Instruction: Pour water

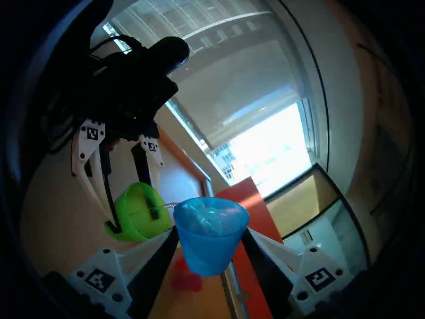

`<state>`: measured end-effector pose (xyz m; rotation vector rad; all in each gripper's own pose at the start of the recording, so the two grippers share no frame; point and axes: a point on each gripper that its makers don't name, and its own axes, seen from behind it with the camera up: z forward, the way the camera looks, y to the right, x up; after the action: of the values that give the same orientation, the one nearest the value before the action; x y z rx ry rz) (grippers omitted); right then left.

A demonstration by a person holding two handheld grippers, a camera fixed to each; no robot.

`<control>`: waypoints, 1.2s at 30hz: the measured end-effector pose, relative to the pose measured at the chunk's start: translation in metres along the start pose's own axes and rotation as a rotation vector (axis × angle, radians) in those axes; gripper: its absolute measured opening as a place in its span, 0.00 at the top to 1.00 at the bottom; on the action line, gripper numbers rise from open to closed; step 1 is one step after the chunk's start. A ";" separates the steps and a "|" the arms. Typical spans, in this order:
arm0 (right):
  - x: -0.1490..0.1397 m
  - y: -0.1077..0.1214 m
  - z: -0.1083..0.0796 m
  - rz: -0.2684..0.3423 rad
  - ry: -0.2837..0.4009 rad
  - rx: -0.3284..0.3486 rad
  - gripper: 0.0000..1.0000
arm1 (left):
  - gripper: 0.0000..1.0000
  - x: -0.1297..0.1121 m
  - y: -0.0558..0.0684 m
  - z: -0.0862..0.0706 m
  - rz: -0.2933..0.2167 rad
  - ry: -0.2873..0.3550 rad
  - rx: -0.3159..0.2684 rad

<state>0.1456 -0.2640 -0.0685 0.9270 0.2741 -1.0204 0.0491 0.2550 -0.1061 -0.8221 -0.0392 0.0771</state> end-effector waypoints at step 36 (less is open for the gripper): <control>0.002 0.009 0.003 -0.168 -0.024 0.007 0.12 | 0.15 -0.001 0.004 -0.002 0.012 -0.006 -0.011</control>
<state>0.1530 -0.2654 -0.0631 0.9088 0.3326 -1.1866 0.0480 0.2561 -0.1102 -0.8328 -0.0400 0.0906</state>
